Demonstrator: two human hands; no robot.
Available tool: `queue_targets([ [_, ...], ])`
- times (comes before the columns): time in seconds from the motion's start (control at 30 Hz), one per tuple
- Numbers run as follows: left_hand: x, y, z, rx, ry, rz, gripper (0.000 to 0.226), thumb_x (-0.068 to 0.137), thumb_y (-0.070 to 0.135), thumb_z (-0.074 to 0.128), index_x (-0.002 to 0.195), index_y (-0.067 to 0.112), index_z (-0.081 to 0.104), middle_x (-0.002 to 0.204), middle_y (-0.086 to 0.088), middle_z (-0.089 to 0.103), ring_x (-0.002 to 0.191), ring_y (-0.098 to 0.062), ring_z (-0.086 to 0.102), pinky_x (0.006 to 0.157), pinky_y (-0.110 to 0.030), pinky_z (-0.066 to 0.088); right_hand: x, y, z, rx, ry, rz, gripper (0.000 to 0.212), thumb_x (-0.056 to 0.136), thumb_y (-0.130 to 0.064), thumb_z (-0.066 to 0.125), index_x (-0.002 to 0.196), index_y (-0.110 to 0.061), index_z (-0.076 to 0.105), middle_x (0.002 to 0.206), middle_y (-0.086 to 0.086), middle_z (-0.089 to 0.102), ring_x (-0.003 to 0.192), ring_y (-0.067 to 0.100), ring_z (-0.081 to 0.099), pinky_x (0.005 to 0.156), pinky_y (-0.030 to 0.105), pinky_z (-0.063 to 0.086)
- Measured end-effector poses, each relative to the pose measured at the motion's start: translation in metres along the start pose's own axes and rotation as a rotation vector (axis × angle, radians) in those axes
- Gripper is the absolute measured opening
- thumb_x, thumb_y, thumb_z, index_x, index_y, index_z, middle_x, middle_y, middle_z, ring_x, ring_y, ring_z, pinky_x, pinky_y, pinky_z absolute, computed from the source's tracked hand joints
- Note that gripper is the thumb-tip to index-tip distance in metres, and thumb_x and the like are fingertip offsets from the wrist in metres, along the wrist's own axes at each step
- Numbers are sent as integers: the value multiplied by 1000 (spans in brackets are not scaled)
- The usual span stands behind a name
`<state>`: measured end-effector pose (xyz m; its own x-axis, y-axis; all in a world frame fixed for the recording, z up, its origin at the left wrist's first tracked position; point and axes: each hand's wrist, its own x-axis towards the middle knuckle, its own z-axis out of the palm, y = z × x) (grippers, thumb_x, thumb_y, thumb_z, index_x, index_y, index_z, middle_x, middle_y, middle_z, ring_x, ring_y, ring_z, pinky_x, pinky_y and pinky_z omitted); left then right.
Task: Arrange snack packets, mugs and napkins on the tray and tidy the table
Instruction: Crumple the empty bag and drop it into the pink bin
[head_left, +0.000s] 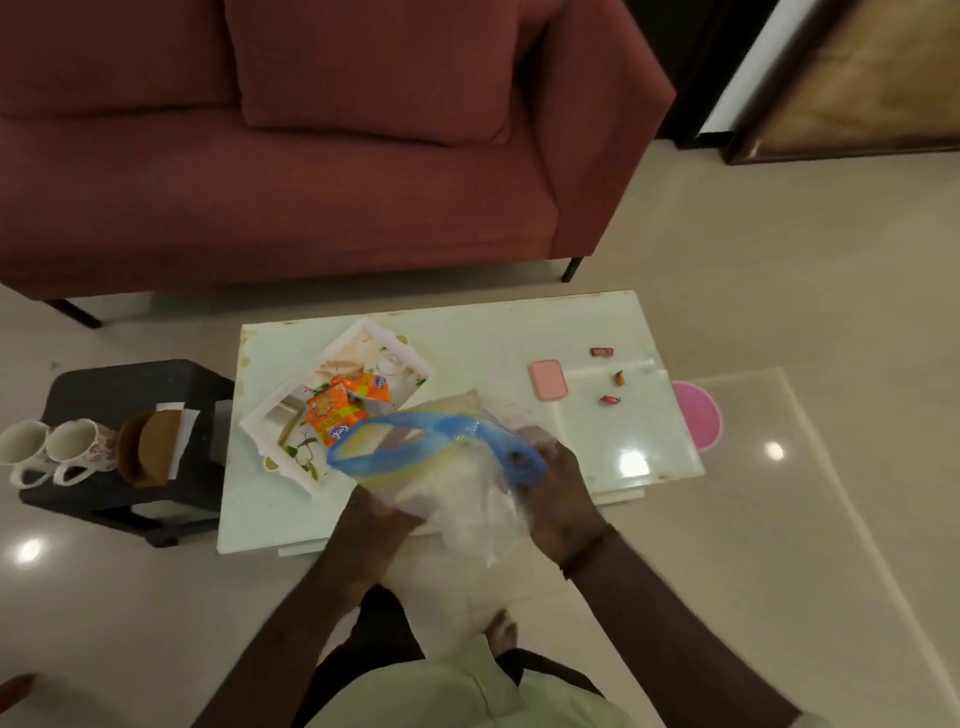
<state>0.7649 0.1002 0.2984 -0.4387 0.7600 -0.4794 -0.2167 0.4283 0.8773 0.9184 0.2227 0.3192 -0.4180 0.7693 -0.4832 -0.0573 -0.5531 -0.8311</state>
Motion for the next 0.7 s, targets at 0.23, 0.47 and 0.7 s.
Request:
queue_targets([
  [0.23, -19, 48, 76, 384, -188, 574, 128, 47, 58, 90, 151, 39, 17, 160, 13, 23, 146, -8, 26, 118, -33, 28, -36, -18, -58, 2, 116, 26, 25, 94, 15, 39, 110, 27, 54, 95, 25, 59, 88, 31, 56, 79, 40, 50],
  [0.47, 16, 69, 161, 449, -406, 587, 46, 76, 16, 75, 114, 36, 62, 133, 20, 57, 127, -8, 52, 106, -31, 46, -50, -35, -104, -147, 155, 12, 29, 99, 1, 47, 90, -21, 63, 91, 0, 69, 81, 13, 66, 76, 31, 55],
  [0.7, 72, 66, 229, 582, -493, 417, 53, 78, 11, 74, 102, 54, 57, 101, 33, 66, 96, 16, 60, 73, 3, 41, -48, -67, -160, 187, 72, 17, 34, 93, -12, 57, 127, -13, 52, 112, 14, 68, 92, 19, 67, 81, 37, 55],
])
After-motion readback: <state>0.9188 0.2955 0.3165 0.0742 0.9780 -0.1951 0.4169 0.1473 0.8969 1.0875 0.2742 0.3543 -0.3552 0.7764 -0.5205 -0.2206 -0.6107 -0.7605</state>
